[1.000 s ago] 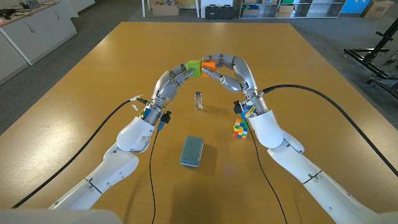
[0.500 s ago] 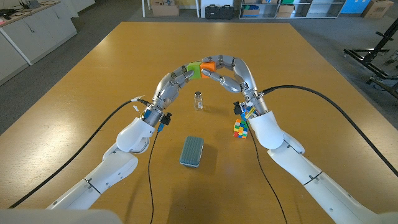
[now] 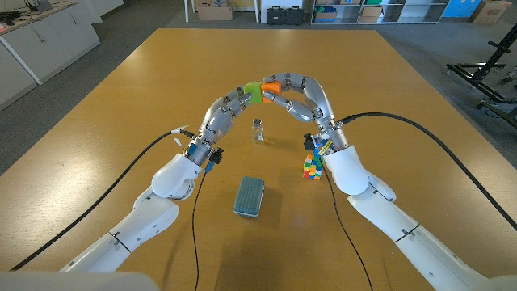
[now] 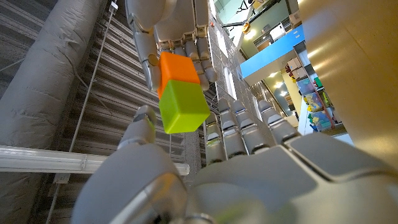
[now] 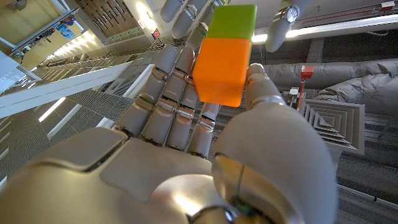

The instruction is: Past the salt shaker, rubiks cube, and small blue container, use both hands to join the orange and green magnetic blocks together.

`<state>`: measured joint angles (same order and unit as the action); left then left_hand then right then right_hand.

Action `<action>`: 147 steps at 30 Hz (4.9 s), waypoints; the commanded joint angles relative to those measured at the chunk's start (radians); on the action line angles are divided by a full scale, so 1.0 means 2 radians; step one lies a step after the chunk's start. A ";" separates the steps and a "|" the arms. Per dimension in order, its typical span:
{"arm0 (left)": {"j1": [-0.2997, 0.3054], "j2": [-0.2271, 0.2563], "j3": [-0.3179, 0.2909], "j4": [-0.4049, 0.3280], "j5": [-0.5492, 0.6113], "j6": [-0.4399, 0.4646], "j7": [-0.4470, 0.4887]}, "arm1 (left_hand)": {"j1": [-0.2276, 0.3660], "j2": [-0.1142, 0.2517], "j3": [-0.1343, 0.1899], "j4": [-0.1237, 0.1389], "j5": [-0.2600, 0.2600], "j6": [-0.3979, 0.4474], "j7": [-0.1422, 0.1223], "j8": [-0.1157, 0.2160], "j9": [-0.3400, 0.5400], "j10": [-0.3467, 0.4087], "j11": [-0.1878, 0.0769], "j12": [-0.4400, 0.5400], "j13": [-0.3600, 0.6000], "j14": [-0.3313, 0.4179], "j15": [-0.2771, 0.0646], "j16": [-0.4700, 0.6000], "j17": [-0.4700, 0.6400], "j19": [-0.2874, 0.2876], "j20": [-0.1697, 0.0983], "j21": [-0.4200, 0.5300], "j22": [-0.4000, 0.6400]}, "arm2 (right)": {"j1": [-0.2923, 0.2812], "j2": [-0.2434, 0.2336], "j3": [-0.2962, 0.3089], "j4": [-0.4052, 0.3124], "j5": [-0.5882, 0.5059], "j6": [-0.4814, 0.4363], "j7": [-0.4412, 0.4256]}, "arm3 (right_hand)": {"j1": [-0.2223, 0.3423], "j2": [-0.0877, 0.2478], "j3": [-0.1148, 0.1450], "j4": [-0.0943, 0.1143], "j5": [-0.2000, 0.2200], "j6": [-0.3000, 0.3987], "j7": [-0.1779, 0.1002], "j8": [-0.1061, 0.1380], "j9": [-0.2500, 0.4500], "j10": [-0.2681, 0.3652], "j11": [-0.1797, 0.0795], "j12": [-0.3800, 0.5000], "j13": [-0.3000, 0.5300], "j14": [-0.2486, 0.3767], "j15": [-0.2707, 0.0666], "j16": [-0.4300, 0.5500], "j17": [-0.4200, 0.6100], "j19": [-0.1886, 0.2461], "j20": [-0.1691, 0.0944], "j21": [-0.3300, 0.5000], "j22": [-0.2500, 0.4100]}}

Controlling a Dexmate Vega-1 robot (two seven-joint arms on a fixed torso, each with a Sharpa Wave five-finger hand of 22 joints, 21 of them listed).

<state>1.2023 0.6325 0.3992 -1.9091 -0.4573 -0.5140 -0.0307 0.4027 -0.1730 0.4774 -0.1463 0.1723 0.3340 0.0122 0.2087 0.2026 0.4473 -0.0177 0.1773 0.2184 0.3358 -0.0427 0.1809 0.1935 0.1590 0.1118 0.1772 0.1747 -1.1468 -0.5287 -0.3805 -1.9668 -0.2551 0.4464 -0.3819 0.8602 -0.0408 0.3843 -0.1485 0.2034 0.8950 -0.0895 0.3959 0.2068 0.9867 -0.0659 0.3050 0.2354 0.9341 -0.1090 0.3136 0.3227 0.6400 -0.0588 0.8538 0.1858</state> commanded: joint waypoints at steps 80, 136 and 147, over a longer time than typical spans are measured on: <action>0.085 -0.046 -0.141 -0.014 0.232 0.053 0.189 | -0.005 0.019 0.002 -0.004 0.003 0.044 -0.011 0.019 0.001 0.024 -0.008 0.020 0.000 0.011 -0.021 0.013 -0.001 0.004 -0.015 0.009 0.001 | -0.083 -0.014 0.089 0.022 0.087 -0.008 -0.039 | 0.082 0.078 -0.003 0.002 0.004 0.044 -0.035 0.000 0.001 0.078 -0.071 0.001 0.002 -0.004 -0.045 -0.003 0.004 -0.009 -0.032 0.012 0.001; 0.090 -0.004 -0.138 0.001 0.206 0.030 0.184 | -0.001 0.040 0.014 -0.003 0.006 0.065 -0.018 0.024 0.001 0.040 -0.015 0.024 -0.001 0.025 -0.025 0.015 -0.001 0.007 -0.023 0.010 0.001 | -0.112 0.008 0.067 -0.017 0.038 -0.050 -0.073 | 0.080 0.081 -0.004 0.004 0.002 0.039 -0.032 -0.005 0.002 0.077 -0.072 0.000 0.006 -0.007 -0.042 -0.005 0.007 -0.015 -0.030 0.016 0.000; 0.049 -0.015 -0.121 0.019 0.214 0.031 0.183 | -0.001 0.041 0.015 -0.003 0.006 0.065 -0.018 0.024 0.001 0.040 -0.016 0.023 -0.001 0.024 -0.026 0.014 -0.001 0.006 -0.023 0.009 0.001 | -0.083 0.006 0.069 0.007 0.044 -0.042 -0.071 | 0.080 0.081 -0.004 0.004 0.001 0.040 -0.033 -0.005 0.002 0.077 -0.072 -0.001 0.006 -0.008 -0.042 -0.005 0.007 -0.014 -0.029 0.017 0.000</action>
